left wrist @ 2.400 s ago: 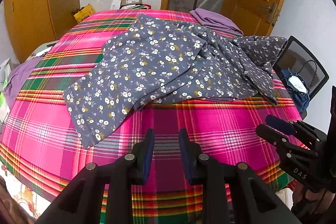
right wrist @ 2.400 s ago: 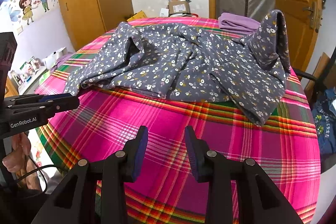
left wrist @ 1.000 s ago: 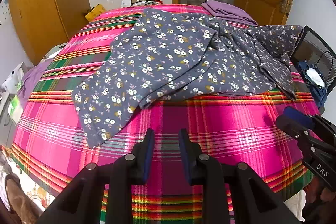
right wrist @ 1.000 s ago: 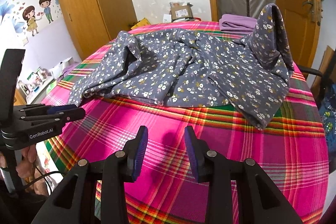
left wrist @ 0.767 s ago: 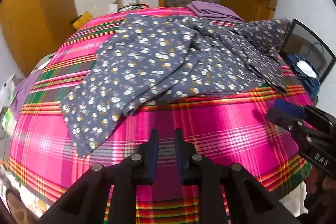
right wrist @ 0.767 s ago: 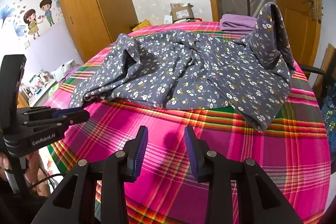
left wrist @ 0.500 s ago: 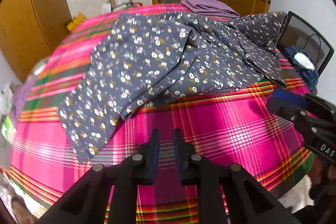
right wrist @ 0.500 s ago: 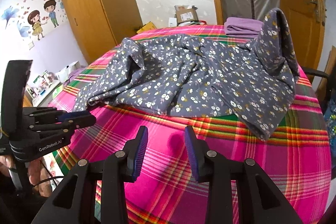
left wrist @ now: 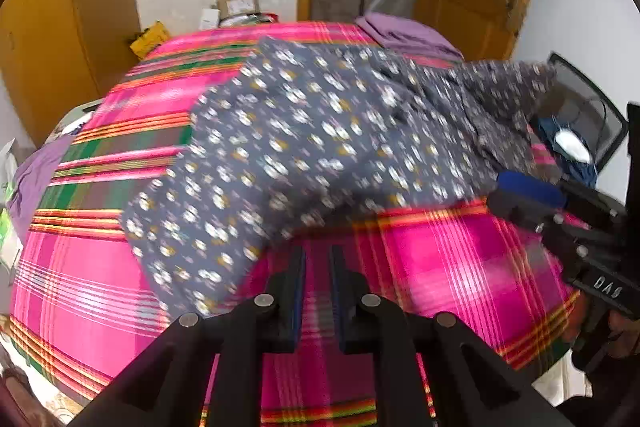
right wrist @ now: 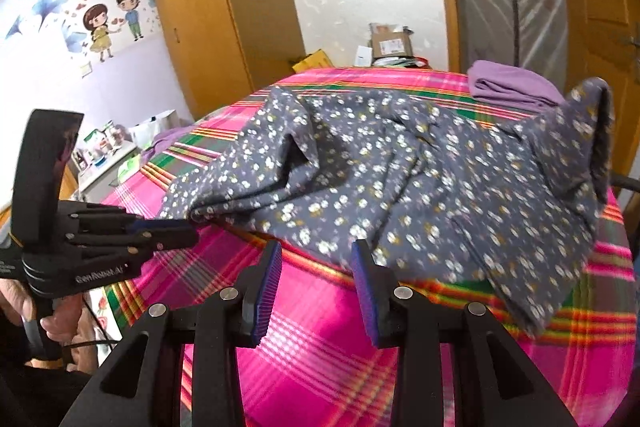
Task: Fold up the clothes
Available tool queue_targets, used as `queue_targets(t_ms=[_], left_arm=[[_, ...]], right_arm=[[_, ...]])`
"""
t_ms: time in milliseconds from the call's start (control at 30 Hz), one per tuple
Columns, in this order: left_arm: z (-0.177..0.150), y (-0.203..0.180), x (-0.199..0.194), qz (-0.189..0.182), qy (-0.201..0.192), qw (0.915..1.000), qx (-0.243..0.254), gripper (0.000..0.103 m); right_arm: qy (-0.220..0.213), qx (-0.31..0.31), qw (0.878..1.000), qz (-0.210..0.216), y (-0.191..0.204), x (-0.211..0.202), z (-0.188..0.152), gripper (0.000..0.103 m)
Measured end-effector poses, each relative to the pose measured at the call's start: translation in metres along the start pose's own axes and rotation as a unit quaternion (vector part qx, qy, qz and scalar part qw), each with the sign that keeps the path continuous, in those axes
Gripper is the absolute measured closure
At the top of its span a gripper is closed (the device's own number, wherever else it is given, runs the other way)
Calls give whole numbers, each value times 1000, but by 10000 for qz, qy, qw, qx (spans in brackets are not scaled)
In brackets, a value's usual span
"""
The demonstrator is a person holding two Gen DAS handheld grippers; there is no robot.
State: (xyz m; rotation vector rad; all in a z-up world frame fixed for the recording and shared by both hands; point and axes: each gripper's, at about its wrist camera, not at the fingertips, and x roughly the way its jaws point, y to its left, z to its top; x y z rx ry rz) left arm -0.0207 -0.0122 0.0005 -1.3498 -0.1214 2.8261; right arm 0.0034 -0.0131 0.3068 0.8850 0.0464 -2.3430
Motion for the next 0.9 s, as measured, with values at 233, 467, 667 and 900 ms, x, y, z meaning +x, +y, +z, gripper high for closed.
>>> queue_targets(t_ms=[233, 467, 667, 900], left_arm=[[3, 24, -1, 80, -24, 9996, -255, 91], [7, 44, 5, 57, 82, 9986, -513, 91], [10, 58, 4, 40, 36, 9982, -598, 91], [16, 64, 3, 23, -43, 9977, -669, 91]], right_arm=[[212, -55, 9997, 147, 1, 27, 26, 65], [450, -377, 9982, 142, 3, 63, 53, 66], [652, -431, 9966, 275, 6, 88, 64, 66], [773, -469, 9954, 330, 13, 100, 70, 66]])
